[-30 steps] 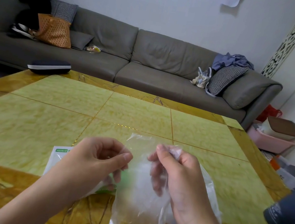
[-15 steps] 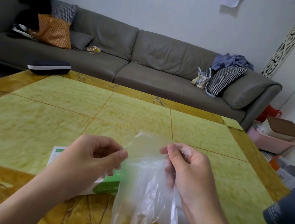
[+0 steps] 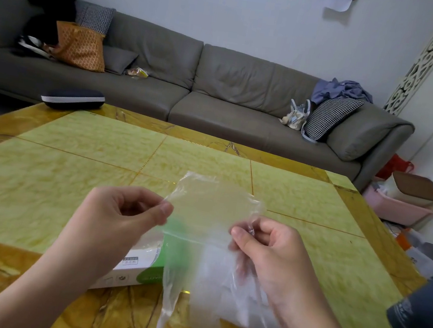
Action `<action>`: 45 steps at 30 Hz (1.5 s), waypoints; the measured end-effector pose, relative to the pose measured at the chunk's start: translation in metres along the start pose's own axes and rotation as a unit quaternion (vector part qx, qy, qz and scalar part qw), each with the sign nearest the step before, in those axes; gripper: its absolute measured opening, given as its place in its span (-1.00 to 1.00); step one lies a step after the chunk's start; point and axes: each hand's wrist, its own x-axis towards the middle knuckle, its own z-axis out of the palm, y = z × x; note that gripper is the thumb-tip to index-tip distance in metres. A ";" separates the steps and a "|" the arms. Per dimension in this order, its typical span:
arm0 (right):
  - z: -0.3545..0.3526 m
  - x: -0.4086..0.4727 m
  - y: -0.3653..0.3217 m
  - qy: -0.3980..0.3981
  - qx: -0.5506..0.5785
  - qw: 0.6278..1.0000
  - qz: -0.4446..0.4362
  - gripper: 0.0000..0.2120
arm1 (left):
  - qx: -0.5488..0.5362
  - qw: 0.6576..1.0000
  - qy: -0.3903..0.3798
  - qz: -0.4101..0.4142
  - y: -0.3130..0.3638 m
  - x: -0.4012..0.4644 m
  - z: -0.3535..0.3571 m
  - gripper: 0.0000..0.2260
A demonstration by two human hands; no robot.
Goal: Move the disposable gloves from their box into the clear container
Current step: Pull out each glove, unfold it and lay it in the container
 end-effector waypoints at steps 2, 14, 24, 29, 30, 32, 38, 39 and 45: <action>-0.001 -0.001 -0.001 0.010 -0.022 1.000 -0.010 -0.91 | 0.006 1.000 -0.005 -0.002 0.002 0.000 -0.002 -0.94; -0.011 0.000 -0.004 0.038 -0.045 0.998 -0.008 -0.84 | 0.020 0.997 -0.060 -0.035 0.009 0.004 -0.014 -0.73; -0.008 -0.004 -0.010 -0.070 -0.066 0.995 -0.022 -0.74 | 0.081 0.986 -0.141 -0.029 0.001 0.002 0.000 -0.90; -0.005 -0.004 -0.008 -0.061 -0.071 0.994 -0.051 -0.91 | 0.071 0.985 -0.155 -0.028 0.007 -0.002 0.001 -0.92; -0.006 -0.003 -0.007 -0.045 -0.053 0.996 -0.049 -0.89 | 0.046 0.991 -0.126 -0.028 0.007 -0.001 0.000 -0.93; -0.010 -0.002 -0.008 -0.017 -0.006 0.999 -0.042 -0.90 | -0.030 0.997 -0.060 -0.040 0.006 0.002 -0.001 -0.93; -0.016 -0.001 -0.007 0.007 0.067 0.997 -0.030 -0.89 | -0.167 0.982 -0.043 -0.081 -0.004 0.006 0.005 -0.74; -0.016 -0.001 -0.007 0.009 0.068 0.997 -0.029 -0.89 | -0.168 0.982 -0.045 -0.075 -0.005 0.006 0.006 -0.75; -0.019 -0.001 -0.007 0.005 0.074 0.997 -0.033 -0.89 | -0.211 0.975 -0.014 -0.072 -0.011 0.009 0.006 -0.78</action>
